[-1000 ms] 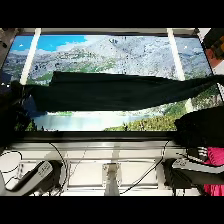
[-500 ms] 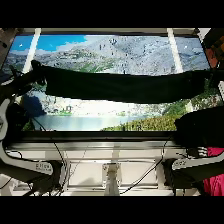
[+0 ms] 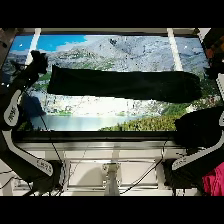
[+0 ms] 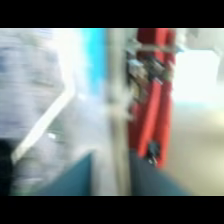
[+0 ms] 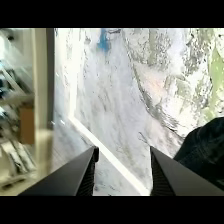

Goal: Fold the clothes and pants, and hang the long-sleeved shirts on hangers.

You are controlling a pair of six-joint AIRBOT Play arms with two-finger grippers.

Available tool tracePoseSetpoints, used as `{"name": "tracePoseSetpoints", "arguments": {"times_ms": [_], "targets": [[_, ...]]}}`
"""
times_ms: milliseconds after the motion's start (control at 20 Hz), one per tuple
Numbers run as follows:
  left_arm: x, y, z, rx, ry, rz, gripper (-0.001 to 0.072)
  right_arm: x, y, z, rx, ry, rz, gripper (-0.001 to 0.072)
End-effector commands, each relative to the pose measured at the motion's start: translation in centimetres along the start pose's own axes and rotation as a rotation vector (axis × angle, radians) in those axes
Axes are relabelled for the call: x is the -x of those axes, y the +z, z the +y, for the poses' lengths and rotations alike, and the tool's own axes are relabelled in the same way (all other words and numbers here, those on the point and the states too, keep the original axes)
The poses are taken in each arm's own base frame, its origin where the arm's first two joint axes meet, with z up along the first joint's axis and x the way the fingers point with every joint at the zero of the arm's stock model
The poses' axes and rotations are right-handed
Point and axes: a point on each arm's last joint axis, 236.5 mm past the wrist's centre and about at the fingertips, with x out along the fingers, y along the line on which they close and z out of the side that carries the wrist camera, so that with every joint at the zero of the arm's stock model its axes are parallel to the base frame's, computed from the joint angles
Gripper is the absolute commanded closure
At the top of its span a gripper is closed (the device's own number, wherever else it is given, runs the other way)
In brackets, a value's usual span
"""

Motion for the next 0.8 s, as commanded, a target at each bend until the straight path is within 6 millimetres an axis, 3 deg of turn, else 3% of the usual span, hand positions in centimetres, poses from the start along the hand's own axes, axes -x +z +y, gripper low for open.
{"name": "tracePoseSetpoints", "arguments": {"times_ms": [0, 50, 100, 200, 400, 550, 650, 700, 750], "targets": [[0.9, -3.1, -9.2, -0.24, -0.286, 0.123, 0.0698, 1.2, -2.0, -1.1, 0.259, -0.068, 0.134, 0.0547], [1.4, -4.6, -11.2, -0.285, -0.314, 0.15, 0.0699, 2.0, -2.5, -1.1, 0.319, -0.075, 0.177, 0.0678], [1.8, -6.7, -12.5, -0.375, -0.312, 0.191, 0.0699, 2.9, -2.5, -1.2, 0.369, -0.079, 0.205, 0.0684], [2.7, -13.1, -13.1, -0.562, -0.241, 0.337, 0.07, 4.9, -2.4, -1.8, 0.441, -0.089, 0.26, 0.0686], [5.8, -29.9, -10.0, -0.645, -0.017, 0.7, 0.0699, 7.9, -4.0, -7.0, 0.451, -0.062, 0.47, 0.0688], [8.8, -42.9, -7.3, -0.683, 0.033, 0.896, 0.0699, 8.6, -5.4, -10.9, 0.31, 0.018, 0.573, 0.0687], [9.9, -49.8, -5.4, -0.613, 0.062, 0.937, 0.0699, 8.4, -4.9, -14.2, 0.259, -0.041, 0.563, 0.0674], [10.0, -52.2, -4.4, -0.57, 0.084, 0.932, 0.0699, 8.3, -4.4, -15.9, 0.265, -0.098, 0.549, 0.0571], [10.1, -54.2, -3.4, -0.552, 0.096, 0.926, 0.0699, 8.4, -3.8, -17.2, 0.269, -0.151, 0.534, 0.0304]]}}
